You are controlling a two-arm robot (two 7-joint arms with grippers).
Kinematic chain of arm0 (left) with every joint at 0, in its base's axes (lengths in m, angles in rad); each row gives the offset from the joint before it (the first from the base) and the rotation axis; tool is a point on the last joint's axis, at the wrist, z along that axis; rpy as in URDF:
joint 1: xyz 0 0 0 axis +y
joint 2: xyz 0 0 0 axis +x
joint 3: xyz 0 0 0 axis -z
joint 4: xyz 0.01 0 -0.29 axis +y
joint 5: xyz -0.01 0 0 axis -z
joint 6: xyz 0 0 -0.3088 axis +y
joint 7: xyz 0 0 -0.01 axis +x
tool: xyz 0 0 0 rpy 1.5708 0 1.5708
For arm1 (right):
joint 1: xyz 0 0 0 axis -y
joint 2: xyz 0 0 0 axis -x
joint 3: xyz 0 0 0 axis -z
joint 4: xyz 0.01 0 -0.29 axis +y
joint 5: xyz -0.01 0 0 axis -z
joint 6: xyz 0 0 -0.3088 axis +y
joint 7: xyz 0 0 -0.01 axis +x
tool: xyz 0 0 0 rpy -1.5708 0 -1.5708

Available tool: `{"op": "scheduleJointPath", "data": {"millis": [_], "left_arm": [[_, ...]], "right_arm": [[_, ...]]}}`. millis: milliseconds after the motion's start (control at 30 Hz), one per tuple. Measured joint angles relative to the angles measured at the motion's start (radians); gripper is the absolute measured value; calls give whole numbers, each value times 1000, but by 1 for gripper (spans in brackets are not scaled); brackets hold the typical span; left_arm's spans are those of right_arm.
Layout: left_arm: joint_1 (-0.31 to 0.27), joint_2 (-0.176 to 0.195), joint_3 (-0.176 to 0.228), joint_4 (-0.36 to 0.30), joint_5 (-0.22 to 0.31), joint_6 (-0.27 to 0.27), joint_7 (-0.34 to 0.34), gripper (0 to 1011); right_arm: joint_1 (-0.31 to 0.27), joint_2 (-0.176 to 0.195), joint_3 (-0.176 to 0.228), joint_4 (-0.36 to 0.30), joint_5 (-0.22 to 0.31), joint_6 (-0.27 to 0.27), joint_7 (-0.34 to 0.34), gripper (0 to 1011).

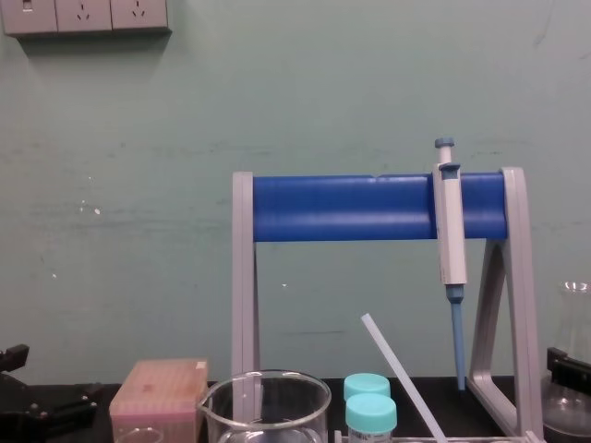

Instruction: Pick up the stirring rod with one hand, then place it down.

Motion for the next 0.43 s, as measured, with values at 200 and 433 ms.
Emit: {"op": "scheduleJointPath", "data": {"millis": [200, 433], "left_arm": [[0, 0, 0, 0, 0, 0, 0, 1000], [0, 0, 0, 0, 0, 0, 0, 1000]], "right_arm": [[0, 1, -1, 0, 0, -1, -1, 1003], [1, 1, -1, -1, 0, -2, -1, 1003]]}}
